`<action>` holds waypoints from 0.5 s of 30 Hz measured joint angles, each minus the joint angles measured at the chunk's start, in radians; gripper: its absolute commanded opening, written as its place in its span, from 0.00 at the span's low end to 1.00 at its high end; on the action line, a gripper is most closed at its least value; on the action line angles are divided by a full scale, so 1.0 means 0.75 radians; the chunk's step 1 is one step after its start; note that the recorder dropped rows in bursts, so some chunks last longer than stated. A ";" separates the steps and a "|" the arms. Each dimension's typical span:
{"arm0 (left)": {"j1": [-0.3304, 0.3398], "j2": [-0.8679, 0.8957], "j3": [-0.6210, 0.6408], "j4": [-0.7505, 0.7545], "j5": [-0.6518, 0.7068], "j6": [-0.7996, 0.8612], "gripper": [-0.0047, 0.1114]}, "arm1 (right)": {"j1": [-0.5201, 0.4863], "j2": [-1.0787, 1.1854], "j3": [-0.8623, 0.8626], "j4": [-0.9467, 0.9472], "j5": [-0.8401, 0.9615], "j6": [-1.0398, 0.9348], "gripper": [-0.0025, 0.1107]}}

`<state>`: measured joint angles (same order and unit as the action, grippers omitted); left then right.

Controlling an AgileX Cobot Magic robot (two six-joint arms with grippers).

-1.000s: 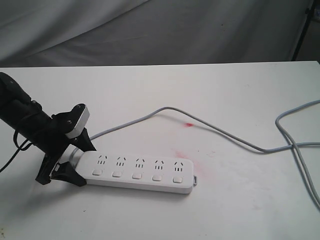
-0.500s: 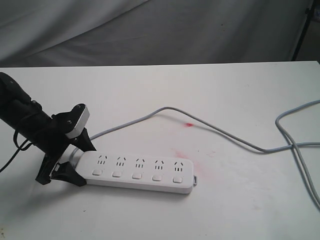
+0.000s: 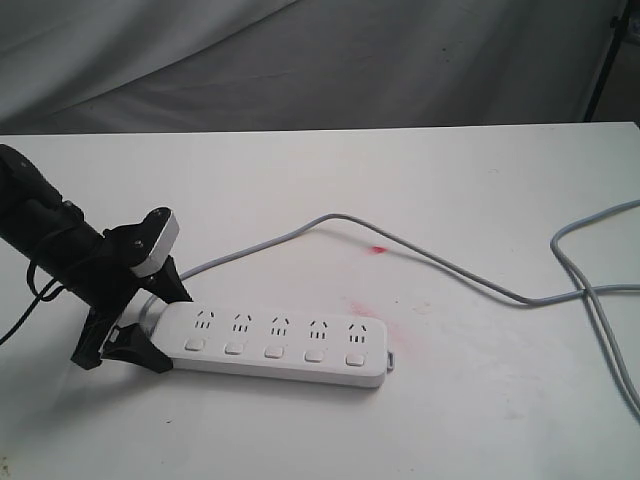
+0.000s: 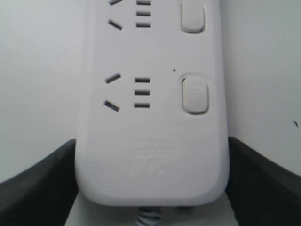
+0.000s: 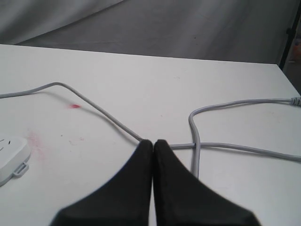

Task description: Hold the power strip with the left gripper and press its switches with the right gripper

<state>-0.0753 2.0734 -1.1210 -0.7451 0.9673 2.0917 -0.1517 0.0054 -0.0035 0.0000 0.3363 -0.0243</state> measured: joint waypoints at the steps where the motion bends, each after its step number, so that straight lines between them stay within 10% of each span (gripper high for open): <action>1: 0.000 0.000 0.000 0.000 0.000 0.000 0.04 | 0.000 0.000 0.000 0.000 0.000 0.000 0.02; 15: 0.000 0.000 0.000 0.000 0.000 0.000 0.04 | 0.000 0.000 0.000 0.000 -0.333 0.000 0.02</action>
<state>-0.0753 2.0734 -1.1210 -0.7451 0.9673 2.0917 -0.1517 0.0054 -0.0035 0.0000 0.0864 -0.0243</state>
